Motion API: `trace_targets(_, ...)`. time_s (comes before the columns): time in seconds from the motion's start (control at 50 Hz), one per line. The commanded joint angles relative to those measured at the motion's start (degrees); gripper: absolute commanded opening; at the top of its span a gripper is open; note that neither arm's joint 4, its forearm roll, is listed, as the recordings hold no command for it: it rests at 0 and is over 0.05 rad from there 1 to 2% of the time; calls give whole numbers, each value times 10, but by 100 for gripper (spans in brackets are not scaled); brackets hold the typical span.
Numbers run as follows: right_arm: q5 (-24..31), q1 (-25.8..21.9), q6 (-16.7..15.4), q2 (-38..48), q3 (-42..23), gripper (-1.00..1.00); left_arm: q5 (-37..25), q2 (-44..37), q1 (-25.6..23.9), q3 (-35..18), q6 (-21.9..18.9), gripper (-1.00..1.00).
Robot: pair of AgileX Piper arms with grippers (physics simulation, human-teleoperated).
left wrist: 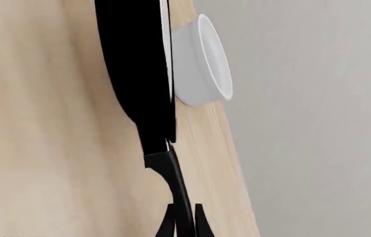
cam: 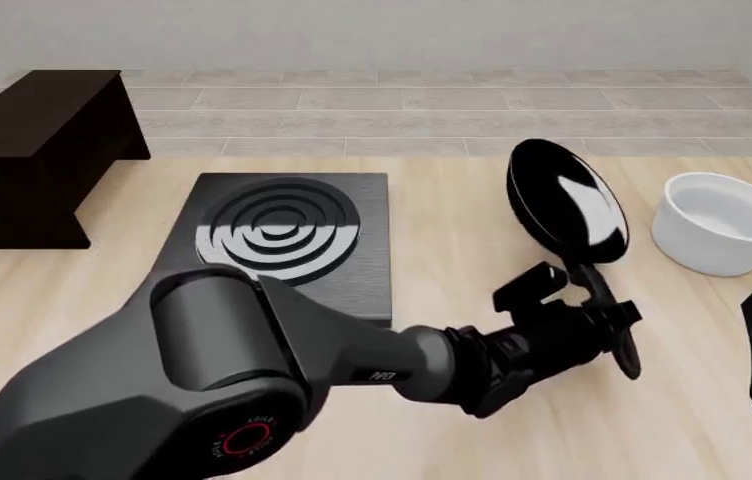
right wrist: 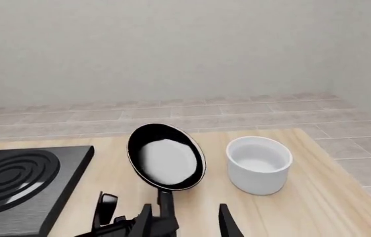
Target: Put the frying pan on top of the cabinet.
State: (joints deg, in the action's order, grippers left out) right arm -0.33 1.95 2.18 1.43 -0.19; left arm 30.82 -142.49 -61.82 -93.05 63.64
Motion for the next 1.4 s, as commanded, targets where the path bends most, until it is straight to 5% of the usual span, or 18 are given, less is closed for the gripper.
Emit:
trace_targets(0.02, 0, 0, -2, 0, 0, 100, -6, -5, 19, 10, -13, -100)
trace_targets(0.5, 0, -1, -9, 0, 0, 100, -12, 95, 75, 65, -81, -100)
trace_targets(1.02, -2, -8, -17, 4, 0, 100, -62, 390, 155, 201, -182, -100)
trace_targets(1.4, 0, -9, -19, -2, 0, 100, -52, 610, 245, 349, -137, -100)
